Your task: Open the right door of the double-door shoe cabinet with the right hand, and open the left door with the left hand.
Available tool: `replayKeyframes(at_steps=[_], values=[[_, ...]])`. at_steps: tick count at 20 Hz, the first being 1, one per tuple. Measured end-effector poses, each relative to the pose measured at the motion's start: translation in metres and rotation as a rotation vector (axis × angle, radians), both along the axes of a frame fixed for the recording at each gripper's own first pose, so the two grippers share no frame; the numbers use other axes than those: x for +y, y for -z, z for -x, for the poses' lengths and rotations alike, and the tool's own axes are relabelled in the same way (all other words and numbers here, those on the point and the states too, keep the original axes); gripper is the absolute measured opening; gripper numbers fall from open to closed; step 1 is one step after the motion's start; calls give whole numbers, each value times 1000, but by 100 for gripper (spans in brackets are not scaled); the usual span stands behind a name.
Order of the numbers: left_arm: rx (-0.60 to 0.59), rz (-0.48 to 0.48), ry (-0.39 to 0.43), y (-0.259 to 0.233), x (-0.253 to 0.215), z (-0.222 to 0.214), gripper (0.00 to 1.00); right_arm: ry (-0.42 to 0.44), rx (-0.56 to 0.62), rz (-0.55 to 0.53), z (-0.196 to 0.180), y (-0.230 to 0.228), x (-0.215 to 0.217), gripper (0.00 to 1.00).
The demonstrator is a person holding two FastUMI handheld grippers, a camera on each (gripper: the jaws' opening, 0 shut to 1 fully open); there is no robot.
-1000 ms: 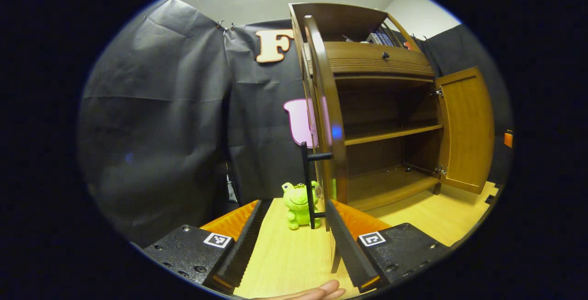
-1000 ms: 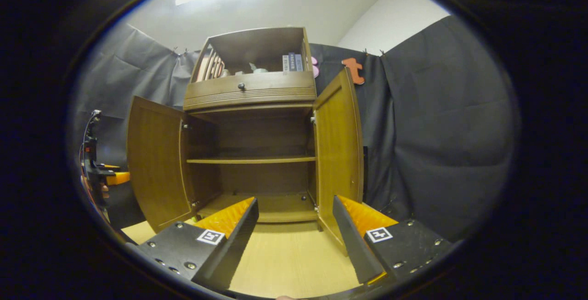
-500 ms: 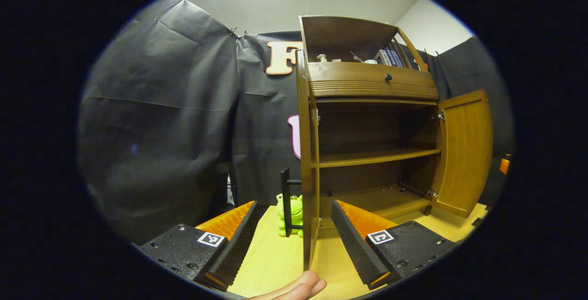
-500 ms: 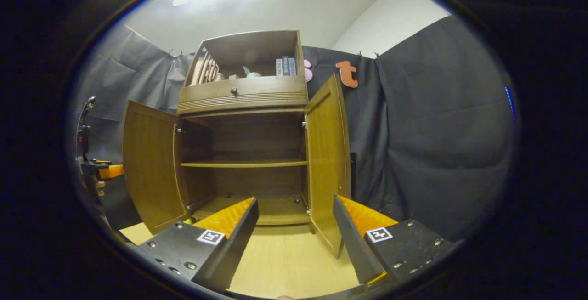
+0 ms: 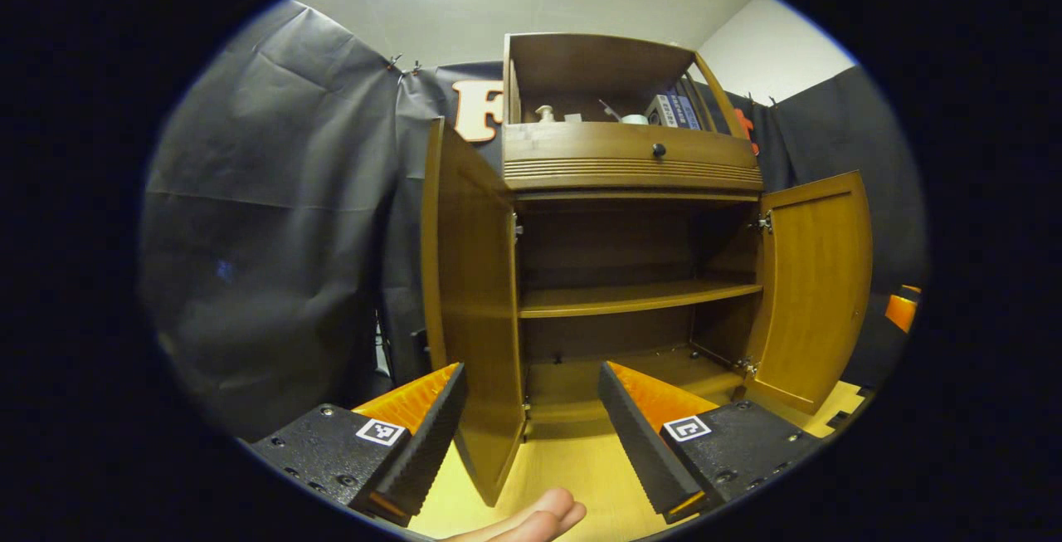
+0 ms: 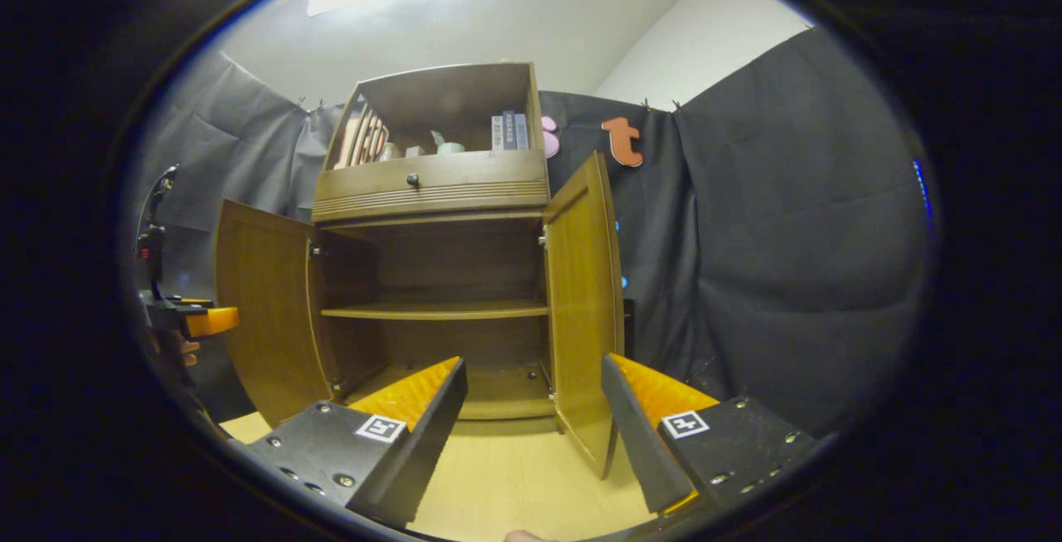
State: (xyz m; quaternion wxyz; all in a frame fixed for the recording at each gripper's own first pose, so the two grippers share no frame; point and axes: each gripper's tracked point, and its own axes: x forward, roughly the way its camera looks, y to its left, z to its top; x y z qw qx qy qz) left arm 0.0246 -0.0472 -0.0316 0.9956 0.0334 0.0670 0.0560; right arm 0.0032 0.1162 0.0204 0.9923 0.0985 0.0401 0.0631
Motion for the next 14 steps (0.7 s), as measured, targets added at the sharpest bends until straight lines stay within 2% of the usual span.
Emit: replayKeyframes(at_steps=[4, 5, 14], values=[[-11, 3, 32, -4, -36, -9, 100, 7, -8, 11, 0, -8, -4, 95], [-12, 1, 43, -5, -44, -11, 98, 2, -14, 8, 1, -11, -3, 94], [-15, 1, 125, -3, -116, -23, 99, -35, -59, -2, -1, -37, 9, 96]])
